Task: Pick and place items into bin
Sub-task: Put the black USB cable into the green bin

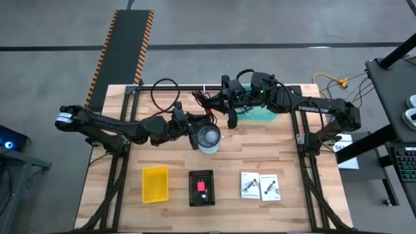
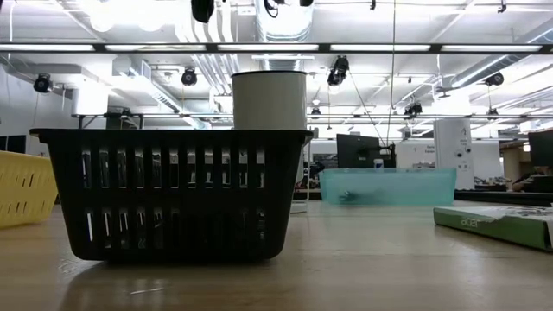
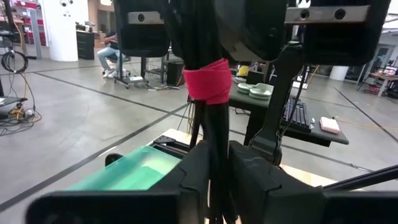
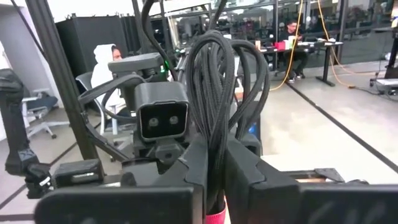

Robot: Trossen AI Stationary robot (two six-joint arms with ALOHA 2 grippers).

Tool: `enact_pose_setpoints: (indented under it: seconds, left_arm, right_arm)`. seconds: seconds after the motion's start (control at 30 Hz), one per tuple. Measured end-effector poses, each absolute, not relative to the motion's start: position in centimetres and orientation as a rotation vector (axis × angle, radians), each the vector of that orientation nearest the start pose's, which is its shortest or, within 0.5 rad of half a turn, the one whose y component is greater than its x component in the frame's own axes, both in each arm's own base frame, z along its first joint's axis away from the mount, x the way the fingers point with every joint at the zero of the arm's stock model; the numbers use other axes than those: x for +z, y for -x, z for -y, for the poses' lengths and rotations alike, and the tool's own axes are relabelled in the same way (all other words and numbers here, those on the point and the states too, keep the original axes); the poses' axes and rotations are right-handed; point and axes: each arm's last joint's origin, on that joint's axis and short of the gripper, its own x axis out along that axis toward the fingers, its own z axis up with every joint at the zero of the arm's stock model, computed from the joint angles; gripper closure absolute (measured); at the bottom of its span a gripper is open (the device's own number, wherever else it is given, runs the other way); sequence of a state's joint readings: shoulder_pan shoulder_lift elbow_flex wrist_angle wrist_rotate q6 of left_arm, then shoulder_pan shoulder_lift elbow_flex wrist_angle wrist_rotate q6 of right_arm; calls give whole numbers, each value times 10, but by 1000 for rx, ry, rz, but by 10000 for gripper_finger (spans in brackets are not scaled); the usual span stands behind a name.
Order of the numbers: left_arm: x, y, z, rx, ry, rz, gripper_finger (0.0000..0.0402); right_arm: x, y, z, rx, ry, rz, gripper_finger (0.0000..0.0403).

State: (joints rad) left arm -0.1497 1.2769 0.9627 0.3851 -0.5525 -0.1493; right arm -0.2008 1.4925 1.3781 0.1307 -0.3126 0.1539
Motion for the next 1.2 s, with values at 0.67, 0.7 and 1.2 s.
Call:
enact_pose_setpoints:
  seconds: [0.67, 0.7, 1.2]
  left_arm:
    - [349, -272, 26, 399, 155, 52, 137]
    - [350, -268, 25, 399, 154, 47, 137]
    - [363, -237, 20, 413, 149, 32, 137]
  right_arm:
    - [361, -311, 121, -281, -52, -429, 390]
    - [357, -306, 126, -321, -46, -484, 390]
    - [318, -246, 183, -612, -63, -954, 390]
